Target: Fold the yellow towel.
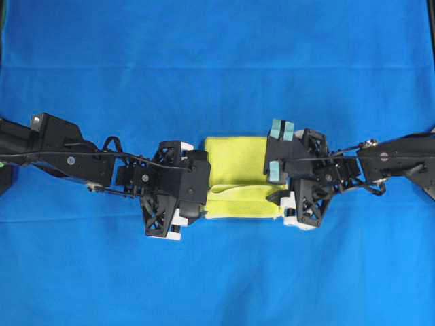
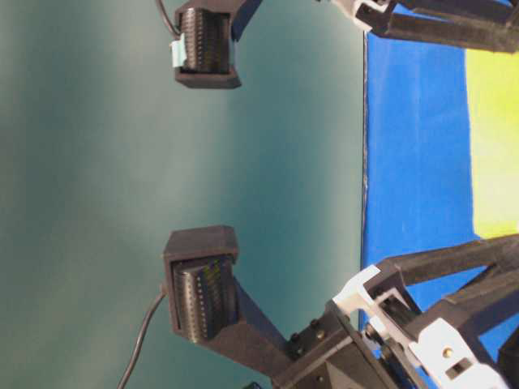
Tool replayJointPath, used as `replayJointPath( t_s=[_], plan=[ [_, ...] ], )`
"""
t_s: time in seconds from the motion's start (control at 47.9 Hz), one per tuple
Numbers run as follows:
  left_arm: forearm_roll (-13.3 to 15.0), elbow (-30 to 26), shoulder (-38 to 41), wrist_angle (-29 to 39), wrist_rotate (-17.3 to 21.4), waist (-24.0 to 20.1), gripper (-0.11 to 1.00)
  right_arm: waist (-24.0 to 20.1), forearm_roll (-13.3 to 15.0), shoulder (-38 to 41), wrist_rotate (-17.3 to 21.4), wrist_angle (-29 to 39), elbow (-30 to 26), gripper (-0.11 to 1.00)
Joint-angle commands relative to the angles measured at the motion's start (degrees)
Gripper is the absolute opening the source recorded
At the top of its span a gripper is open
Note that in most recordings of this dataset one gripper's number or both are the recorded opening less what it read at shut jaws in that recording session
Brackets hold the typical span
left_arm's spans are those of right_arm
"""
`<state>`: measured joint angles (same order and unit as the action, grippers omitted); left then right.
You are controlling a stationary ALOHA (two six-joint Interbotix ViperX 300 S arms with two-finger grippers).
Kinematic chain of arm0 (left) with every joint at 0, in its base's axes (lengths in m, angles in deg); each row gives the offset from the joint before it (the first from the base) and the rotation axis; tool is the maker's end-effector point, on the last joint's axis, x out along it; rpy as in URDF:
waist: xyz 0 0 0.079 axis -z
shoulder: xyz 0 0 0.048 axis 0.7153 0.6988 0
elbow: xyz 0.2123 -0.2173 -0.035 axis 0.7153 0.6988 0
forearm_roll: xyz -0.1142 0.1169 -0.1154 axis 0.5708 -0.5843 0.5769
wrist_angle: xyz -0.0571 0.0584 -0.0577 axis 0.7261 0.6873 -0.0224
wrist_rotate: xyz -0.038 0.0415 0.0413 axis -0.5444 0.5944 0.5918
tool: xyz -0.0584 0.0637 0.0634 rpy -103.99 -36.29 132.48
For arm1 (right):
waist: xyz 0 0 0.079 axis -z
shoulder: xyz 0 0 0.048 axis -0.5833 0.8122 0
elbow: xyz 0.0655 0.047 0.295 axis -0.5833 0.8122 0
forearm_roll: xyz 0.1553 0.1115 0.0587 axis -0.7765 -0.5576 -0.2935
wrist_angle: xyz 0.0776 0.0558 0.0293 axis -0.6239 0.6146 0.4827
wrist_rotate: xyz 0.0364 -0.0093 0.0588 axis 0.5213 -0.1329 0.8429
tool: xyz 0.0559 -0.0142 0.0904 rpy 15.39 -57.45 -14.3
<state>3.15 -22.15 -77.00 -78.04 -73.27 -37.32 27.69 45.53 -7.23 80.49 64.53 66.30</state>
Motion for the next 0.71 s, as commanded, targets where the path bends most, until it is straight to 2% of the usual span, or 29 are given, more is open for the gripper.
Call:
replayJointPath(
  t_s=[0.0,0.271,0.48,0.689],
  plan=[
    [-0.2,-0.4,-3.3,0.8,0.1,0.0,0.54,-1.5,-0.1,-3.0,0.0,1.9,-1.8,0.56],
    [-0.1,1.6,-14.1,6.2,0.8,1.4,0.54,-4.3,0.2,-12.1,-0.2,9.4,-3.8,0.56],
    [-0.2,7.0,-25.4,6.6,0.7,1.8,0.54,-4.0,4.3,-21.3,-0.2,10.3,-1.0,0.56],
    [-0.2,13.7,-38.6,6.2,0.9,1.6,0.54,-2.5,6.8,-32.0,-0.2,10.1,3.9,0.56]
  ],
)
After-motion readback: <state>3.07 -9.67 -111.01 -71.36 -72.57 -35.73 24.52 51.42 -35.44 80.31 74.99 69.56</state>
